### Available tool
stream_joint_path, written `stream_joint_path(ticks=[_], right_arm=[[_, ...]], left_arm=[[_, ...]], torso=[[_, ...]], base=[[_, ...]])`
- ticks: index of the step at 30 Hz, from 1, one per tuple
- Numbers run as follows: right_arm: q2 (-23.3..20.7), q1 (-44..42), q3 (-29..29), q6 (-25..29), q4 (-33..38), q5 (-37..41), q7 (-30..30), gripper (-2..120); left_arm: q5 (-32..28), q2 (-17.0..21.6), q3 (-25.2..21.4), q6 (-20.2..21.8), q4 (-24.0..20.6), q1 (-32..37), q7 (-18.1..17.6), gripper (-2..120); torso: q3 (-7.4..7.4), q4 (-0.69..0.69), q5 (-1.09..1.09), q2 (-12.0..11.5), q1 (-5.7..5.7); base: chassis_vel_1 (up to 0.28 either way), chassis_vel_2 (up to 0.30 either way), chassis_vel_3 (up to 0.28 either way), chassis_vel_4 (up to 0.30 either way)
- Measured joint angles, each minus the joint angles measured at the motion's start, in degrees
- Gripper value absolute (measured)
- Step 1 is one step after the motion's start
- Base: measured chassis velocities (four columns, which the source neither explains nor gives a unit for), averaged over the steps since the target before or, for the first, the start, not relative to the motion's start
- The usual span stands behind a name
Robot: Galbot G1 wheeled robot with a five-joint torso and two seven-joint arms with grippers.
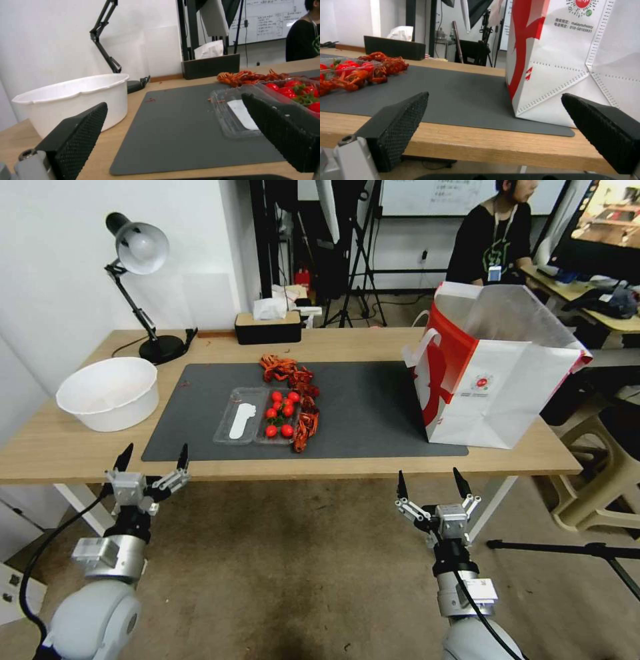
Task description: Pick up the trash from the table and place it into the takeout bag.
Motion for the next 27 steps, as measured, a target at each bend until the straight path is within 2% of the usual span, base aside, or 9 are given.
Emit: stream_joint_path(ticks=[27], right_arm=[[0.4, -0.6, 0.1, -0.3, -0.3, 0.0, 0.2, 100]], left_arm=[[1.8, -2.1, 0.4, -4.5, 2.1, 1.9, 0.7, 100]], torso=[[0.01, -0.01, 0.00, 0.0, 0.00]], base=[[0.000, 0.000, 0.000, 0.000]])
